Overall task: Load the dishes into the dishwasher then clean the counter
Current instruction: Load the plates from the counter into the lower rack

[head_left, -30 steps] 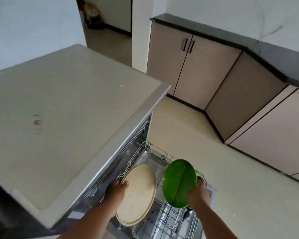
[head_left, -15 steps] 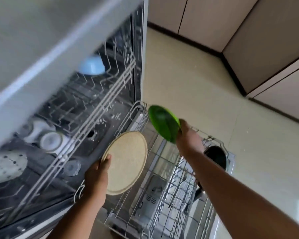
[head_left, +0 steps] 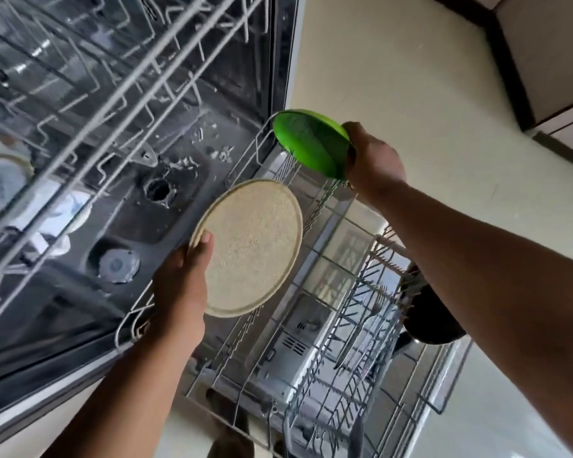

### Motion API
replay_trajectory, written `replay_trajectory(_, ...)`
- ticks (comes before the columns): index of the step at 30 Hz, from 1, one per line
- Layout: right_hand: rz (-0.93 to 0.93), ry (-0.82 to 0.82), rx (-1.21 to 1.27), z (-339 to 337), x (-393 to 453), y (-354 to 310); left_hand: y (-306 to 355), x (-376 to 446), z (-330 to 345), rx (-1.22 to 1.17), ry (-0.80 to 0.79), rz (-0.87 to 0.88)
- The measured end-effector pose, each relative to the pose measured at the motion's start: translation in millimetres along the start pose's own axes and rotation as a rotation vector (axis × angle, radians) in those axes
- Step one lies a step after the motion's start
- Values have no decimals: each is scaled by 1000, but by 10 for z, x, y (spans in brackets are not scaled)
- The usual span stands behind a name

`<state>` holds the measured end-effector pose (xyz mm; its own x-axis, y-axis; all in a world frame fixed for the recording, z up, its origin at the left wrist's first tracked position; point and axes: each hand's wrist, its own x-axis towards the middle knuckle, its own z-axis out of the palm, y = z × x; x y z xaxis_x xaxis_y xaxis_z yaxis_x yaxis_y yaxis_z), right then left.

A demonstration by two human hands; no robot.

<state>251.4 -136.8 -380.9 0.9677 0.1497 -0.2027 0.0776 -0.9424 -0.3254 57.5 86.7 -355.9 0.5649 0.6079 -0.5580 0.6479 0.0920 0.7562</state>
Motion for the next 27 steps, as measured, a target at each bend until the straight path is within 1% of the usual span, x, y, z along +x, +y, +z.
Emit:
replay_trajectory(4, -70, -38, -17, 99, 27, -16, 3, 71, 13, -34, 19, -17)
replay_trajectory(6, -62, -75, -26, 164, 12, -35, 17, 106, 27, -71, 11, -11)
replay_trajectory(9, -7, -121, -63, 254, -33, 14, 38, 133, 47, -99, -5, 7)
replay_trajectory(14, 85, -151, -92, 364, -70, 157, 86, 168, 58, -108, -35, 62)
replay_trajectory(16, 144, -174, -74, 369, -58, 140, 124, 152, 78, -143, -50, 72)
replay_trajectory(17, 187, -185, -26, 368, -50, 129, 133, 158, 83, -147, -62, 81)
replay_trajectory(18, 223, -175, 50, 353, -56, 106, 159, 150, 90, -133, -76, 94)
replay_trajectory(20, 210, -45, 174, 233, -142, 20, 225, 159, 84, -97, -108, 143)
replay_trajectory(21, 140, 36, 203, 136, -223, -41, 248, 175, 78, -86, -134, 183)
replay_trajectory(22, 44, 77, 240, 36, -328, -105, 273, 184, 74, -70, -170, 229)
replay_trajectory(23, -47, 52, 303, -67, -450, -166, 294, 186, 74, -61, -209, 272)
replay_trajectory(24, -90, -40, 370, -142, -584, -214, 309, 184, 73, -70, -254, 309)
replay_trajectory(25, -77, -160, 400, -182, -720, -243, 329, 170, 74, -87, -314, 350)
replay_trajectory(26, -42, -244, 372, -194, -856, -256, 346, 158, 78, -92, -367, 397)
replay_trajectory(27, -18, -251, 295, -178, -977, -242, 353, 163, 75, -81, -412, 447)
